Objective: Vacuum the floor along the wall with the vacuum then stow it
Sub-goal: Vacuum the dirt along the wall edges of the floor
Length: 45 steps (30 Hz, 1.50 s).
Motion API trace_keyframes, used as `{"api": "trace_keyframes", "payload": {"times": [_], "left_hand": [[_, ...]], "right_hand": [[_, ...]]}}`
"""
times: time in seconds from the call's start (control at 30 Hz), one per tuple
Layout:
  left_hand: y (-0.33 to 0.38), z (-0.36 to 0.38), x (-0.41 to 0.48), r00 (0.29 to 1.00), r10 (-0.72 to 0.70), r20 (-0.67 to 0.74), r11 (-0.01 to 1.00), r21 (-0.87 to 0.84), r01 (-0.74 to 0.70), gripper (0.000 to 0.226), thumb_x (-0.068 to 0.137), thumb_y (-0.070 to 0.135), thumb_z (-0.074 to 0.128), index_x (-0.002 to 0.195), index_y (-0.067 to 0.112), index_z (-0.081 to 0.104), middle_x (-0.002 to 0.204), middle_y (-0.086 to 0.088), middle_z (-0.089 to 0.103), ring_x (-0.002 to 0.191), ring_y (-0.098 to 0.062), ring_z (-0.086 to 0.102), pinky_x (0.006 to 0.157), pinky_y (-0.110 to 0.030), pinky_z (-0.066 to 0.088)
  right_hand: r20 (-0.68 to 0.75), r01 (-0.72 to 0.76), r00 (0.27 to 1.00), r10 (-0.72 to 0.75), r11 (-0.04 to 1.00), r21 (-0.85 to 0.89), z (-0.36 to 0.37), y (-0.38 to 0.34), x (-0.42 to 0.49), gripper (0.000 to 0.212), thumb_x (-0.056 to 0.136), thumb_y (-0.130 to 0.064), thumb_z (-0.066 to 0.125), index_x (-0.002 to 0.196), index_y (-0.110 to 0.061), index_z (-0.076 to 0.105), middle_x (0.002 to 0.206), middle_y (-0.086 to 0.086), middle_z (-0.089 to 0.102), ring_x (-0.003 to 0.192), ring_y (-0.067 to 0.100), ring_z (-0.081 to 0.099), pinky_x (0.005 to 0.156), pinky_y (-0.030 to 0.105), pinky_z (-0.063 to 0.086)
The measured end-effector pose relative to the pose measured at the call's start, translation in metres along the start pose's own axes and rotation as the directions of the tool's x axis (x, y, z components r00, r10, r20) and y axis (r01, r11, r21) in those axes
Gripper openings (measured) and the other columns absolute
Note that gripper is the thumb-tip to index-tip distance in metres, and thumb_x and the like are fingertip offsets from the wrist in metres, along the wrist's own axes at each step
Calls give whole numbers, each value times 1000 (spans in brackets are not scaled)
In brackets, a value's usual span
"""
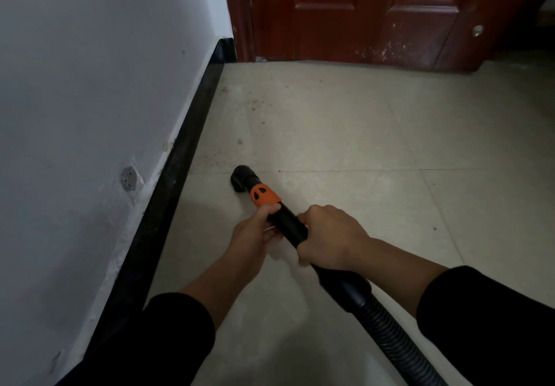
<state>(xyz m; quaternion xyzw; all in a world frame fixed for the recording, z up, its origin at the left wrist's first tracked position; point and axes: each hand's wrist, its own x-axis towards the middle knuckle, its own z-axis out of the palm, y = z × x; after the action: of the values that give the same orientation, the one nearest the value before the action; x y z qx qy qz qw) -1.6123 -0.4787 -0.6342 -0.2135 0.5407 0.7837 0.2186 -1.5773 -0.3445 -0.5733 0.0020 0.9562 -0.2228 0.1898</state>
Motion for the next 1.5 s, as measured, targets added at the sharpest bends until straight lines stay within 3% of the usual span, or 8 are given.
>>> {"api": "trace_keyframes", "payload": {"times": [0.37, 0.77, 1.03, 1.5], "left_hand": [[-5, 38, 4, 999, -42, 29, 999, -22, 43, 9, 89, 14, 64, 93, 6, 63, 98, -12, 69, 88, -19, 67, 74, -26, 53], [-20, 72, 13, 989, -88, 123, 996, -5, 89, 19, 86, 15, 68, 99, 2, 66, 98, -13, 72, 92, -20, 71, 83, -30, 55], [-33, 93, 2, 981, -110, 161, 994, 19, 109, 16, 86, 14, 68, 96, 2, 66, 97, -13, 73, 89, -18, 71, 80, -27, 57], [-54, 103, -36, 974, -163, 159, 985, 79, 152, 22, 85, 18, 70, 100, 2, 67, 96, -12, 75, 90, -17, 72, 91, -30, 55]], "right_hand": [[-48, -91, 995, 92, 996, 17, -12, 26, -7, 31, 66, -24, 71, 94, -17, 59, 72, -2, 53, 63, 17, 53, 48, 24, 33], [-79, -157, 984, 162, 985, 64, -20, 59, -19, 34, 68, -21, 71, 102, -16, 65, 71, -2, 59, 65, 17, 60, 50, 23, 40], [-91, -213, 971, 220, 974, 81, -24, 79, -39, 33, 65, -20, 72, 97, -17, 66, 67, -1, 60, 61, 16, 60, 50, 22, 41], [-42, -243, 968, 247, 966, 87, -28, 93, -82, 34, 54, -18, 76, 86, -19, 68, 56, -2, 59, 56, 17, 61, 51, 24, 45]]}}
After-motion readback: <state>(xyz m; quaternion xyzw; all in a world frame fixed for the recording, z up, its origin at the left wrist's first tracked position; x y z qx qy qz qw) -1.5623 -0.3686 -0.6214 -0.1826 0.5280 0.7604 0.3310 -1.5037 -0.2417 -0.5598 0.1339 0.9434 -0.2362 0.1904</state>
